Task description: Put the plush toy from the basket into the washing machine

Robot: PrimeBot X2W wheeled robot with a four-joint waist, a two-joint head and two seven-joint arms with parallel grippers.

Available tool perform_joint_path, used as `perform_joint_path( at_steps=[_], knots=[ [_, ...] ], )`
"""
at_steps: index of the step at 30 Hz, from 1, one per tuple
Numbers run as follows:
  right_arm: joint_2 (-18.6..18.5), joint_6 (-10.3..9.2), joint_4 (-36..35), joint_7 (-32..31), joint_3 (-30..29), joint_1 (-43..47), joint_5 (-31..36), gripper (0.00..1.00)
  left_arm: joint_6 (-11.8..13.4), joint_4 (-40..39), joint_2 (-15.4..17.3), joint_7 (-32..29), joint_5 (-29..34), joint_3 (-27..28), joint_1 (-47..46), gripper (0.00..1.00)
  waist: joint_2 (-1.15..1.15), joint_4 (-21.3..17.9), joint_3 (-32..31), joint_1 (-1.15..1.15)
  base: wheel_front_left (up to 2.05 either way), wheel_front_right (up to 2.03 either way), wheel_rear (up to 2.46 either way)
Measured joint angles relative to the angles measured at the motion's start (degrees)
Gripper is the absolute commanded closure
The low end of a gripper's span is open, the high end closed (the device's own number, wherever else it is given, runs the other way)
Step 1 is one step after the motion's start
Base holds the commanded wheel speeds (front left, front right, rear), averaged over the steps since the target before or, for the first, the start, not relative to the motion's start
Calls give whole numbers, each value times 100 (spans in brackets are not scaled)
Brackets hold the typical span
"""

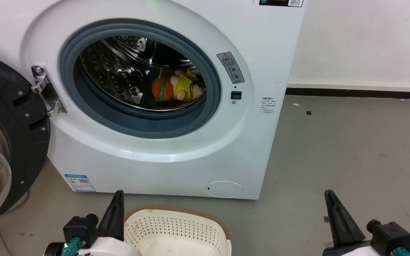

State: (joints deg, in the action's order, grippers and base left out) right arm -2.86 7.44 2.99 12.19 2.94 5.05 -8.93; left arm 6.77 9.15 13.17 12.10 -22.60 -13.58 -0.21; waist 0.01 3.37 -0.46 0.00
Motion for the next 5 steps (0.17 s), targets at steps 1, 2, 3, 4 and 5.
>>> perform_joint_path(
  at_steps=[1, 2, 3, 4, 5],
  knots=[
    [0, 0, -2, -7, -3, -1, 10, 100, -21, -9, -10, -10, 32, 14, 0, 100, 0, -3, 0, 0, 0, 0, 0],
    [0, 0, -4, -27, -7, -2, 30, 100, -38, -18, -16, -33, 52, 30, 0, 100, 0, -7, 1, 0, 0, 0, 0],
    [0, 0, -5, -49, -9, -3, 38, 100, -40, -26, -22, -49, 81, 40, 0, 100, 0, -10, 1, 0, 0, 0, 0],
    [0, 0, -7, -52, -11, -4, 40, 100, -40, -36, -31, -52, 101, 56, 0, 100, 0, -13, 2, 0, 0, 0, 0],
    [0, 0, -9, -55, -15, -6, 40, 100, -41, -43, -41, -56, 131, 71, 0, 100, 0, -17, 2, 0, 0, 0, 0]
  ],
)
